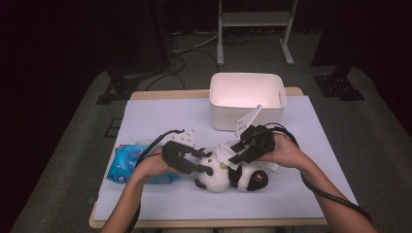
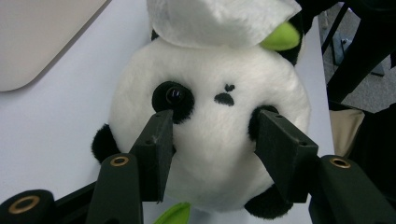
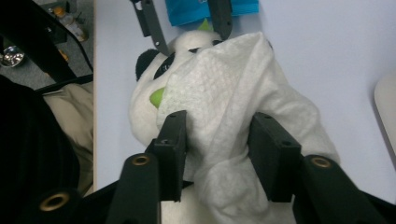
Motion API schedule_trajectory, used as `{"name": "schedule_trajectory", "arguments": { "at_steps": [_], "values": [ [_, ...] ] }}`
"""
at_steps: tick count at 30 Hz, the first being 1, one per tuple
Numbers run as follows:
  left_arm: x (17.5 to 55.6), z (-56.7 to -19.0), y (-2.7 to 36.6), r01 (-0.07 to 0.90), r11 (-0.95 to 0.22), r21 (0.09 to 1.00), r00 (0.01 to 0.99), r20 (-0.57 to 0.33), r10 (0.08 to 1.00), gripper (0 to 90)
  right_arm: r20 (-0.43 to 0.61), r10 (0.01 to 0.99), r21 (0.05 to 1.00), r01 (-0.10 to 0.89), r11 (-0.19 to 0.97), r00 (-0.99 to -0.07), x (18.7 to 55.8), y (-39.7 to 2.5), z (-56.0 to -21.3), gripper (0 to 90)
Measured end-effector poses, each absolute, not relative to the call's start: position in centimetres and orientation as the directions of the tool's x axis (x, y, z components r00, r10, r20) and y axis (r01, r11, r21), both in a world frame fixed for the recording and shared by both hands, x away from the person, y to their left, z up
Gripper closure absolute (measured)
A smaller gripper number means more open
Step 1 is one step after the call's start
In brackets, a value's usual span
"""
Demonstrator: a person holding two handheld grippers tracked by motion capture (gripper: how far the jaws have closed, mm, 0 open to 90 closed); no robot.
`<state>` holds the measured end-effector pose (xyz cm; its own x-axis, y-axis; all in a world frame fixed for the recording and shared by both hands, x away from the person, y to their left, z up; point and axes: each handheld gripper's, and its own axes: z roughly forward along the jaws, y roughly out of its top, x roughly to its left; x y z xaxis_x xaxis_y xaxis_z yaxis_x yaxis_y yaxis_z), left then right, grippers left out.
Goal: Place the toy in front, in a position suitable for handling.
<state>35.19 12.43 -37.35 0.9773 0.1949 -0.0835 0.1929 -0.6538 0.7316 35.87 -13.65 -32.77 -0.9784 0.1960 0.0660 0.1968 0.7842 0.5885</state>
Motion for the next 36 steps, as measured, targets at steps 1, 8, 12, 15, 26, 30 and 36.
{"name": "schedule_trajectory", "arguments": {
  "at_steps": [1,8,12,15,26,30,36],
  "values": [
    [35.2,-37.4,12.5,0.194,-0.655,0.73,0.977,-0.085,0.195,45.6,0.065,0.202,0.591,0.201,0.781,-0.977,35.8,-13.6,-32.9,63.3],
    [35.3,-37.5,12.7,0.224,-0.653,0.724,0.969,-0.092,0.231,33.7,0.062,0.192,0.623,0.189,0.759,-0.979,35.1,-14.5,-33.6,78.7],
    [35.3,-38.0,12.4,0.234,-0.653,0.721,0.966,-0.096,0.241,29.1,0.054,0.187,0.639,0.178,0.749,-0.981,34.7,-15.3,-33.6,81.9],
    [35.1,-38.3,12.0,0.228,-0.649,0.726,0.968,-0.096,0.233,30.7,0.05,0.187,0.638,0.176,0.75,-0.981,34.4,-15.9,-33.4,83.9],
    [34.3,-38.6,11.8,0.212,-0.634,0.743,0.97,-0.082,0.228,34.5,0.03,0.235,0.594,0.206,0.778,-0.972,33.6,-18.9,-33.5,86.7],
    [34.2,-38.7,11.9,0.207,-0.633,0.746,0.971,-0.077,0.227,34.4,0.033,0.251,0.584,0.223,0.78,-0.967,33.1,-20.2,-33.9,86.8],
    [34.2,-38.6,11.9,0.206,-0.638,0.741,0.971,-0.076,0.226,34.4,0.043,0.271,0.567,0.247,0.786,-0.962,32.5,-21.9,-34.0,86.8]
  ]
}}
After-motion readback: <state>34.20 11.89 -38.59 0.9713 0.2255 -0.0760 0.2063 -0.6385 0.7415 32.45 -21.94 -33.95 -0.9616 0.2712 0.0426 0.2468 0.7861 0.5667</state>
